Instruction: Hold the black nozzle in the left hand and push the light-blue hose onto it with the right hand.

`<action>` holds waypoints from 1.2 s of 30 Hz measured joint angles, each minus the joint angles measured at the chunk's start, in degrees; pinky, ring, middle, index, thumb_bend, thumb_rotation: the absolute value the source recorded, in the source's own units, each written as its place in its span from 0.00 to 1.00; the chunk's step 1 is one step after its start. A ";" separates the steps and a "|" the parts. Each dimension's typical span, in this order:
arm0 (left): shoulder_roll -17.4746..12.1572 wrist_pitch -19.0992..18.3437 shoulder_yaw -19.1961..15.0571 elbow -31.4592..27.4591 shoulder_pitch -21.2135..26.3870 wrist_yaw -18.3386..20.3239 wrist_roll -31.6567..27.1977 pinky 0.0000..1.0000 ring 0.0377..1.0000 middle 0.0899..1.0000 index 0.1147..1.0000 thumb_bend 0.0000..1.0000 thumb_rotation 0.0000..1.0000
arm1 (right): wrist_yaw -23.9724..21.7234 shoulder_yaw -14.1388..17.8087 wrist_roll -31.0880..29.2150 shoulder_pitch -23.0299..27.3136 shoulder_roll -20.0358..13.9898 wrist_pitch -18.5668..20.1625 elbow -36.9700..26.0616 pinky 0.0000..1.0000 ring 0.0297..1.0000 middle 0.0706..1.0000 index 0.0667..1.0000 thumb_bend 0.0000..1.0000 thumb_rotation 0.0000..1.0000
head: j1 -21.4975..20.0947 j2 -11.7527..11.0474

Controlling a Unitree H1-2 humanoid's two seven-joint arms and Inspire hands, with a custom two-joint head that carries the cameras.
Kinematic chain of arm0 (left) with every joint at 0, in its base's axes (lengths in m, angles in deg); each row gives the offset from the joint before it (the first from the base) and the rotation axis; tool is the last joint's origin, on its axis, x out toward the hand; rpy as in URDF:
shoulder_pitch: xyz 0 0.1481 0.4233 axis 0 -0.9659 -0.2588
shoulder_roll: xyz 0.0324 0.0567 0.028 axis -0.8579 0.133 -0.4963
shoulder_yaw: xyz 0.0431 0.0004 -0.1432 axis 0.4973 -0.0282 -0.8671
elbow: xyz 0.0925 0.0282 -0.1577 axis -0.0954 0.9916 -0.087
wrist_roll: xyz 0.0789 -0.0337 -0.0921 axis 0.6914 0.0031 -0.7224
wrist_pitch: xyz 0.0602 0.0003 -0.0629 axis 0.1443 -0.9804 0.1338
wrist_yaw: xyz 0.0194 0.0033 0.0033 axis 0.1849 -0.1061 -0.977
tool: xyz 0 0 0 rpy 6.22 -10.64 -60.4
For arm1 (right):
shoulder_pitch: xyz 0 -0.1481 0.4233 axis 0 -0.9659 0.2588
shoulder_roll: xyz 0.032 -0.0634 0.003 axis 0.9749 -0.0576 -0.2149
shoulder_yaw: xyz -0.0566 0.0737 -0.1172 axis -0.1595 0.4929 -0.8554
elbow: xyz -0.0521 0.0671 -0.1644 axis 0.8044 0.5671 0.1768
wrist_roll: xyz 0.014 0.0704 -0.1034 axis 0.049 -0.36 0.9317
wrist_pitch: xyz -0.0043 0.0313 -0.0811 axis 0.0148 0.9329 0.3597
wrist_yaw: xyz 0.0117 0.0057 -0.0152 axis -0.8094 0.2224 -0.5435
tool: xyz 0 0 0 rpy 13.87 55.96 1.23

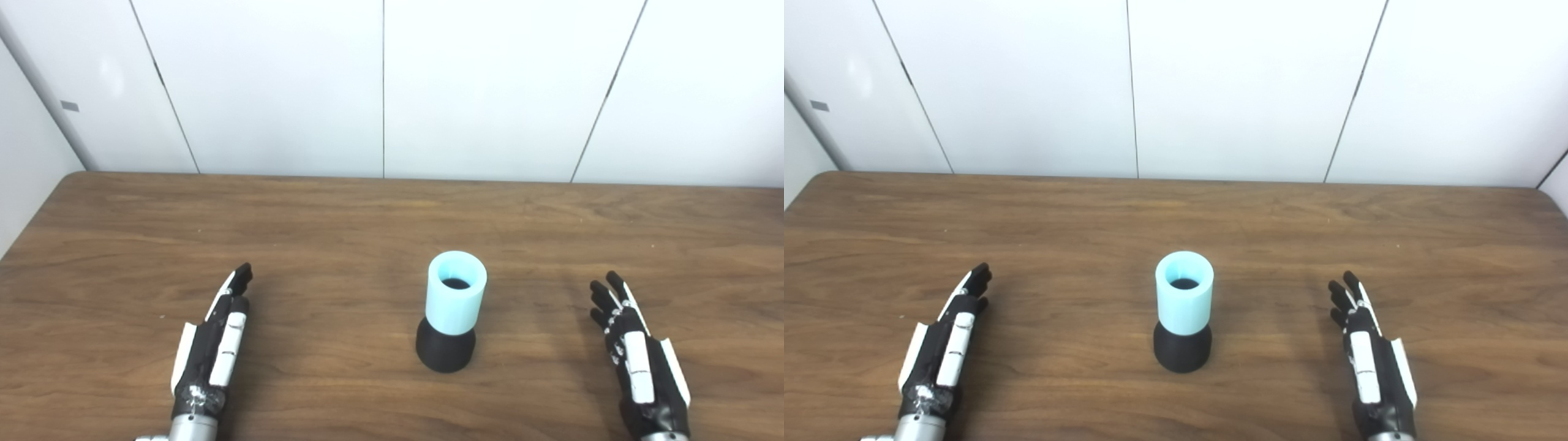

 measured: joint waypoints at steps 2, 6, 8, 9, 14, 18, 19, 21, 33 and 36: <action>-0.01 0.05 0.01 0.02 0.00 0.00 0.00 1.00 0.99 0.95 0.94 0.48 0.85 | 0.00 -0.07 0.14 0.00 -0.01 -0.09 0.03 0.94 0.95 0.92 0.97 0.57 1.00 | 0.00 0.00; 0.00 0.06 0.01 0.02 0.00 0.00 0.00 1.00 0.99 0.95 0.95 0.48 0.85 | 0.00 -0.08 0.24 0.00 -0.01 -0.34 0.05 0.93 0.95 0.91 0.96 0.57 1.00 | 0.00 0.00; 0.00 0.02 0.00 0.02 0.00 0.01 -0.01 1.00 0.99 0.95 0.95 0.48 0.85 | 0.01 -0.08 0.25 0.00 -0.01 -0.36 0.06 0.94 0.95 0.91 0.96 0.58 1.00 | 0.00 0.00; -0.01 0.02 0.00 0.02 0.00 0.01 -0.01 1.00 0.99 0.95 0.95 0.48 0.85 | 0.02 -0.08 0.27 0.00 0.00 -0.36 0.06 0.94 0.95 0.92 0.96 0.58 1.00 | 0.00 0.00; -0.02 -0.03 -0.03 0.02 0.01 0.10 -0.30 1.00 0.99 0.95 0.95 0.46 0.85 | 0.03 -0.09 0.30 0.00 0.01 -0.36 0.06 0.93 0.95 0.92 0.96 0.58 1.00 | -0.62 0.53; -0.04 0.01 -0.07 0.03 0.02 0.10 -0.32 1.00 0.99 0.95 0.95 0.46 0.87 | 0.04 -0.18 0.33 0.01 0.07 -0.35 0.06 0.93 0.95 0.92 0.96 0.59 1.00 | -2.37 1.49; -0.05 0.03 -0.08 0.03 0.02 0.10 -0.33 1.00 0.99 0.95 0.95 0.47 0.87 | 0.10 -0.23 0.52 0.01 0.08 -0.35 0.05 0.92 0.95 0.92 0.96 0.59 1.00 | -2.81 1.67; -0.08 -0.04 -0.13 0.03 0.02 0.14 -0.40 1.00 0.99 0.95 0.95 0.45 0.88 | 0.27 -0.38 1.30 0.00 0.16 -0.26 -0.01 0.91 0.94 0.91 0.95 0.60 1.00 | -3.07 1.76; -0.27 -0.49 -0.60 0.00 0.02 0.59 -0.45 0.99 0.98 0.94 0.94 0.42 0.90 | 1.58 -0.77 3.74 -0.06 0.61 0.15 -0.35 0.89 0.92 0.89 0.94 0.56 1.00 | -5.27 2.90; -0.36 -0.48 -0.79 0.00 0.03 0.80 -0.47 0.99 0.98 0.94 0.95 0.40 0.89 | 1.94 -0.89 4.06 -0.07 0.69 0.26 -0.46 0.88 0.92 0.89 0.93 0.54 1.00 | -5.71 3.25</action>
